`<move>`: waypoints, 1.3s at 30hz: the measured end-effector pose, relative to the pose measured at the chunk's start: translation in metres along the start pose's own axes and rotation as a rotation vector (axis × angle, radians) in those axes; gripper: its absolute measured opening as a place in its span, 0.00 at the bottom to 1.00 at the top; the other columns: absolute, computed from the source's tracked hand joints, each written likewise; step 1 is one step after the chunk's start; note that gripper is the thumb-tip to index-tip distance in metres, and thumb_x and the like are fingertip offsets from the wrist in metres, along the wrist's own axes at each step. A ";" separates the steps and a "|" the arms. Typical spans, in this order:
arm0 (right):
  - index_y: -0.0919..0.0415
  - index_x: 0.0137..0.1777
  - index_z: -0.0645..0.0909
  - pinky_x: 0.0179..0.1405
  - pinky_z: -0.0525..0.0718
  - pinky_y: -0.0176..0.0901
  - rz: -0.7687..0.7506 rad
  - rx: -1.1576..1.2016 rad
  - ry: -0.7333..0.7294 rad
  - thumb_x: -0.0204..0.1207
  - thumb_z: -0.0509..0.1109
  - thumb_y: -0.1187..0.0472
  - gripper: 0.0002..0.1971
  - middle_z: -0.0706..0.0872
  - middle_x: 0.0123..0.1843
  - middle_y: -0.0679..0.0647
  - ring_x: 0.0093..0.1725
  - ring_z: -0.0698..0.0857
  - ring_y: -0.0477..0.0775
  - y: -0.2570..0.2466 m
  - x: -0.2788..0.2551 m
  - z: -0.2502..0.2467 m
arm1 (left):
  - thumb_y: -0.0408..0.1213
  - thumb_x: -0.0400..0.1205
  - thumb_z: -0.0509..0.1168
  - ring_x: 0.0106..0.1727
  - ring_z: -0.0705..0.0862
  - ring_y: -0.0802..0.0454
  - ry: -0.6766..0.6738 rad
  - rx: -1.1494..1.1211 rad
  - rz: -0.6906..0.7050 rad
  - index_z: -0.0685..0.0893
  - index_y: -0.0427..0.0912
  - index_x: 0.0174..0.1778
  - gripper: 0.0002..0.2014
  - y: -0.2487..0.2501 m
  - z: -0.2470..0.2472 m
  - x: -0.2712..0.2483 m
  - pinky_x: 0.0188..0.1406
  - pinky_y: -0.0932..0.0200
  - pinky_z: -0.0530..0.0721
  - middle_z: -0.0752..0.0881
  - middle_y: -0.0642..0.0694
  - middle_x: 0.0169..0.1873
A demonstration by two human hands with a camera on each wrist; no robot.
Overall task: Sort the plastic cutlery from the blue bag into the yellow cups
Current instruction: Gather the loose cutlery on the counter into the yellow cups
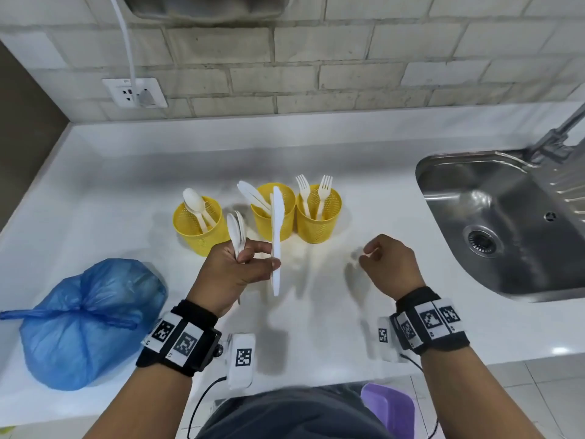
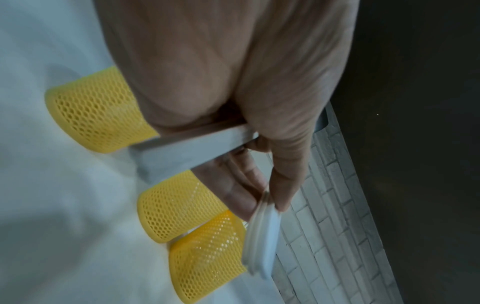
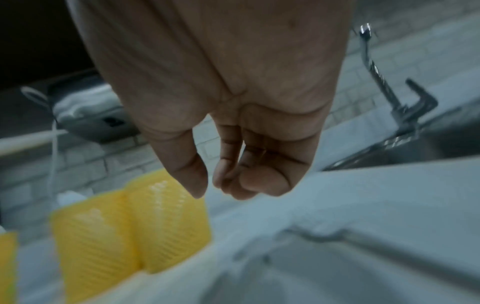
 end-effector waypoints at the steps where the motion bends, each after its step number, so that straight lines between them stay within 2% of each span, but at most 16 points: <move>1: 0.57 0.50 0.84 0.48 0.74 0.42 0.020 -0.063 0.011 0.76 0.77 0.60 0.06 0.87 0.43 0.52 0.50 0.86 0.58 0.013 0.003 -0.006 | 0.18 0.76 0.76 0.50 0.90 0.35 0.004 0.004 0.003 0.64 0.46 0.24 0.30 -0.002 0.003 0.000 0.54 0.41 0.91 0.91 0.39 0.48; 3: 0.61 0.58 0.83 0.52 0.77 0.44 0.071 -0.180 -0.015 0.77 0.76 0.59 0.12 0.86 0.55 0.60 0.57 0.85 0.63 0.039 0.006 -0.012 | 0.19 0.76 0.76 0.50 0.90 0.34 0.010 0.008 0.003 0.66 0.47 0.22 0.29 -0.007 0.012 -0.002 0.50 0.47 0.90 0.90 0.37 0.47; 5: 0.65 0.66 0.79 0.60 0.79 0.49 0.138 -0.285 -0.098 0.78 0.75 0.57 0.20 0.81 0.63 0.64 0.63 0.83 0.67 0.059 0.006 -0.012 | 0.22 0.73 0.79 0.50 0.90 0.33 0.008 0.007 -0.007 0.67 0.48 0.21 0.28 -0.011 0.021 -0.004 0.52 0.44 0.91 0.89 0.34 0.48; 7: 0.65 0.70 0.75 0.65 0.80 0.52 0.186 -0.341 -0.150 0.78 0.74 0.55 0.24 0.78 0.67 0.66 0.66 0.82 0.69 0.072 0.004 -0.009 | 0.23 0.73 0.79 0.52 0.90 0.28 0.010 0.005 -0.016 0.67 0.49 0.21 0.28 -0.015 0.027 -0.007 0.56 0.39 0.91 0.89 0.32 0.49; 9: 0.66 0.70 0.75 0.65 0.81 0.53 0.186 -0.352 -0.146 0.80 0.72 0.56 0.22 0.79 0.67 0.66 0.66 0.82 0.69 0.075 0.003 -0.009 | 0.19 0.76 0.76 0.56 0.89 0.23 0.014 0.006 -0.009 0.66 0.48 0.22 0.30 -0.015 0.033 -0.009 0.58 0.37 0.91 0.90 0.31 0.51; 13: 0.68 0.62 0.80 0.59 0.82 0.49 0.169 -0.389 -0.137 0.84 0.64 0.61 0.12 0.86 0.63 0.66 0.64 0.85 0.69 0.065 0.005 -0.010 | 0.17 0.77 0.74 0.56 0.88 0.21 0.022 0.005 0.017 0.65 0.46 0.23 0.29 -0.005 0.037 -0.013 0.56 0.39 0.91 0.90 0.33 0.50; 17: 0.62 0.52 0.84 0.52 0.78 0.41 0.112 -0.353 -0.266 0.80 0.71 0.59 0.06 0.88 0.57 0.60 0.59 0.86 0.63 0.059 0.008 0.000 | 0.19 0.77 0.75 0.54 0.90 0.26 0.052 0.028 0.034 0.67 0.48 0.21 0.29 0.000 0.035 -0.016 0.53 0.44 0.91 0.87 0.24 0.53; 19: 0.57 0.43 0.84 0.44 0.76 0.38 0.061 -0.236 -0.328 0.76 0.78 0.59 0.06 0.86 0.47 0.52 0.51 0.85 0.56 0.050 0.008 0.005 | 0.19 0.77 0.75 0.52 0.90 0.28 0.065 0.028 0.026 0.69 0.48 0.20 0.29 -0.001 0.033 -0.017 0.52 0.46 0.91 0.87 0.27 0.48; 21: 0.55 0.36 0.81 0.34 0.72 0.35 0.001 -0.066 -0.360 0.73 0.82 0.61 0.11 0.82 0.37 0.48 0.39 0.81 0.50 0.032 0.004 0.005 | 0.18 0.77 0.74 0.50 0.91 0.32 0.079 0.017 0.015 0.68 0.47 0.21 0.28 -0.004 0.031 -0.018 0.52 0.44 0.92 0.90 0.36 0.46; 24: 0.61 0.34 0.80 0.27 0.76 0.37 -0.061 0.259 -0.389 0.74 0.82 0.67 0.13 0.80 0.28 0.53 0.26 0.78 0.50 -0.007 -0.004 -0.001 | 0.18 0.77 0.74 0.48 0.91 0.34 0.106 0.004 0.010 0.65 0.44 0.24 0.28 -0.006 0.029 -0.018 0.57 0.39 0.92 0.92 0.40 0.46; 28: 0.65 0.35 0.80 0.34 0.87 0.48 -0.157 0.620 -0.276 0.76 0.79 0.71 0.12 0.84 0.31 0.63 0.28 0.82 0.56 -0.063 0.001 -0.026 | 0.18 0.77 0.74 0.48 0.90 0.35 0.126 -0.010 0.017 0.66 0.45 0.22 0.28 -0.004 0.026 -0.019 0.55 0.41 0.92 0.90 0.37 0.45; 30: 0.64 0.36 0.80 0.37 0.90 0.52 -0.199 0.710 -0.170 0.77 0.78 0.71 0.12 0.85 0.32 0.60 0.28 0.85 0.58 -0.087 0.010 -0.041 | 0.18 0.78 0.74 0.48 0.90 0.35 0.127 -0.019 0.023 0.66 0.46 0.22 0.29 -0.002 0.025 -0.019 0.55 0.42 0.92 0.91 0.37 0.45; 32: 0.61 0.36 0.81 0.39 0.91 0.54 -0.238 0.691 -0.062 0.78 0.79 0.68 0.11 0.86 0.33 0.54 0.30 0.88 0.58 -0.103 0.024 -0.051 | 0.18 0.78 0.74 0.49 0.91 0.35 0.130 -0.018 0.028 0.66 0.47 0.22 0.29 -0.002 0.024 -0.018 0.56 0.41 0.92 0.91 0.36 0.47; 34: 0.53 0.34 0.83 0.41 0.90 0.52 -0.284 0.585 0.033 0.76 0.80 0.59 0.11 0.88 0.36 0.49 0.33 0.89 0.56 -0.116 0.038 -0.055 | 0.18 0.78 0.74 0.50 0.91 0.33 0.135 -0.013 0.032 0.66 0.47 0.22 0.29 -0.001 0.022 -0.018 0.58 0.39 0.91 0.92 0.36 0.47; 36: 0.45 0.32 0.83 0.49 0.88 0.51 -0.313 0.450 0.117 0.72 0.81 0.50 0.11 0.89 0.42 0.50 0.40 0.88 0.55 -0.123 0.051 -0.053 | 0.18 0.78 0.74 0.51 0.91 0.31 0.136 -0.013 0.035 0.66 0.47 0.22 0.29 0.001 0.022 -0.019 0.58 0.38 0.91 0.92 0.38 0.44; 39: 0.47 0.37 0.85 0.58 0.83 0.49 -0.345 0.332 0.143 0.75 0.81 0.52 0.08 0.84 0.46 0.54 0.52 0.84 0.57 -0.128 0.061 -0.037 | 0.18 0.78 0.74 0.50 0.90 0.32 0.141 -0.010 0.041 0.68 0.48 0.20 0.29 0.005 0.021 -0.022 0.58 0.38 0.91 0.91 0.37 0.45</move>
Point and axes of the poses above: each hand's wrist, its own x-axis towards the middle knuckle, its own z-axis out of the palm, y = z × x, the point moved 7 cm from there along x, towards the middle knuckle
